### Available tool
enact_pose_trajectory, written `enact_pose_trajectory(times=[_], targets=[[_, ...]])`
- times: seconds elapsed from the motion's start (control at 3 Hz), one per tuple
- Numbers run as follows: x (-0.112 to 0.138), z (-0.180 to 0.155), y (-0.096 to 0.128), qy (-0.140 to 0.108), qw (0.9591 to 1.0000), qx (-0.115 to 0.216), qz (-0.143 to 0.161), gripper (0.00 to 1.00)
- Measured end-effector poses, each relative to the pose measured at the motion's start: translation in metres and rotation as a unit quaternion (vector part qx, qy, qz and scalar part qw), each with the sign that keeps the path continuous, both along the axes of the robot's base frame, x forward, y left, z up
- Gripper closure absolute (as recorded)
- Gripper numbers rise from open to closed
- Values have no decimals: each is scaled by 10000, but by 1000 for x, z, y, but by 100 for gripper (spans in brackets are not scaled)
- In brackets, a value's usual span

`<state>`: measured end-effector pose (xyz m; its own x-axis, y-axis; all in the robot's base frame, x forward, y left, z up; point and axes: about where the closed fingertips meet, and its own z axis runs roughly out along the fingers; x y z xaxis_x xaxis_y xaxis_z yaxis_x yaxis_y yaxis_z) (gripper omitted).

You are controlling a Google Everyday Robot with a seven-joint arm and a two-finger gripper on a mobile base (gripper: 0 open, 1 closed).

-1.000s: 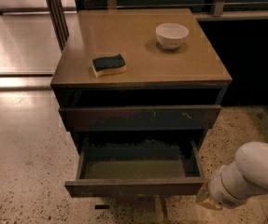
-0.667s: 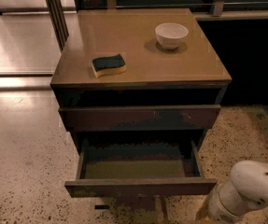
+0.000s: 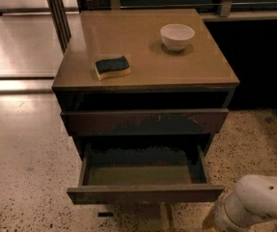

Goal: Close middle drawer

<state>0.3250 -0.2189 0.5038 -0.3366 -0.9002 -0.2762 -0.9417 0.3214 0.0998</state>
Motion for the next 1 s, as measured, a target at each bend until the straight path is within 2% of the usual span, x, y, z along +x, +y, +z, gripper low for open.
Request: enact_pose_trajectory(times=[0.33, 0.67, 1.0], targets=[[17, -46, 4, -496, 9981, -37, 359, 100], [47, -88, 10, -1030, 9930, 97, 573, 100], [77, -109, 15, -1499, 9863, 300, 625, 100]])
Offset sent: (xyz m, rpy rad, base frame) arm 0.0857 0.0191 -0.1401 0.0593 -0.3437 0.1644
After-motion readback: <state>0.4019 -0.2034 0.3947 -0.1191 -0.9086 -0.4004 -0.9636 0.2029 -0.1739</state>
